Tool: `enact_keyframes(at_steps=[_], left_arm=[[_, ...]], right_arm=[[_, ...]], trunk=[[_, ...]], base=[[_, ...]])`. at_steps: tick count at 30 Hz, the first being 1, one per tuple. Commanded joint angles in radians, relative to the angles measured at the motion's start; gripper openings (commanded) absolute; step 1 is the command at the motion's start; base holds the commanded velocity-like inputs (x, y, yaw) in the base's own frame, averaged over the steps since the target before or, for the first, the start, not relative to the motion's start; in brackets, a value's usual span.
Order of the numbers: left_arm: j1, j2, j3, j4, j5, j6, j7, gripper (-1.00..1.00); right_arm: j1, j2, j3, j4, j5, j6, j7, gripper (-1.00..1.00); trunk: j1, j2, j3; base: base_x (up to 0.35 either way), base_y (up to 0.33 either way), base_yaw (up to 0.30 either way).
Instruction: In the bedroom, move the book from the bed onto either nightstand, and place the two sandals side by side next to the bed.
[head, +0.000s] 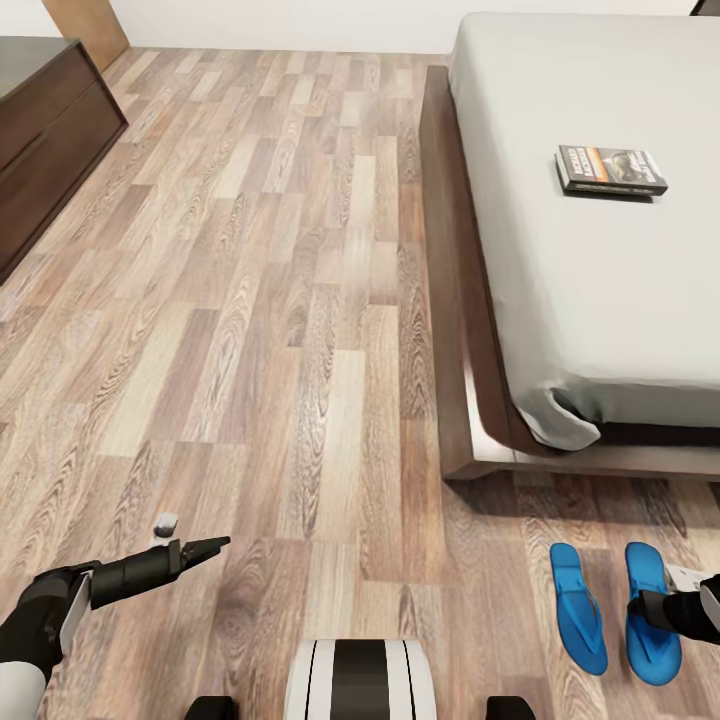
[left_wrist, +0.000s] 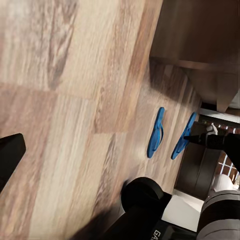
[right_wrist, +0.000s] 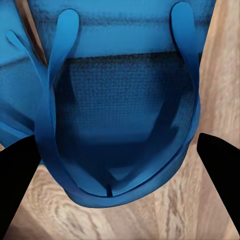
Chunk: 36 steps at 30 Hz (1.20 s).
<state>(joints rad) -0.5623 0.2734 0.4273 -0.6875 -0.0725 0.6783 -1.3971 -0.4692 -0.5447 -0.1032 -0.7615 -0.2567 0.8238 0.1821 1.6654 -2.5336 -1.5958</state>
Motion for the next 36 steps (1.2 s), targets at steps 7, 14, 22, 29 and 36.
enact_keyframes(at_steps=[7, 14, 22, 29, 36], left_arm=[[-0.001, -0.032, 0.004, 0.003, -0.007, 0.012, -0.075, 1.0], [-0.001, -0.101, 0.001, -0.005, -0.005, 0.018, -0.099, 1.0], [-0.001, -0.123, 0.001, -0.008, -0.004, 0.017, -0.105, 1.0], [-0.004, -0.125, 0.001, -0.008, -0.003, 0.017, -0.167, 1.0], [-0.004, -0.125, 0.001, -0.008, -0.003, 0.017, -0.174, 1.0]], right_arm=[[0.0, 0.0, -0.003, -0.001, 0.007, 0.005, 0.007, -1.0], [0.0, 0.0, -0.003, 0.002, 0.009, 0.005, 0.004, -1.0], [0.0, 0.0, -0.003, 0.002, 0.01, 0.005, 0.004, -1.0], [0.0, 0.0, -0.003, 0.002, 0.01, 0.005, 0.004, -1.0], [0.0, 0.0, -0.003, 0.002, 0.01, 0.005, 0.003, -1.0]], trunk=[[0.0, 0.0, -0.001], [0.0, 0.0, -0.001], [0.0, 0.0, -0.004], [0.003, -0.002, -0.032], [0.007, -0.004, -0.059]], base=[[0.0, 0.008, 0.0], [0.0, 0.0, 0.0], [0.0, 0.0, 0.0], [0.0, 0.0, 0.0], [0.0, 0.0, 0.0]])
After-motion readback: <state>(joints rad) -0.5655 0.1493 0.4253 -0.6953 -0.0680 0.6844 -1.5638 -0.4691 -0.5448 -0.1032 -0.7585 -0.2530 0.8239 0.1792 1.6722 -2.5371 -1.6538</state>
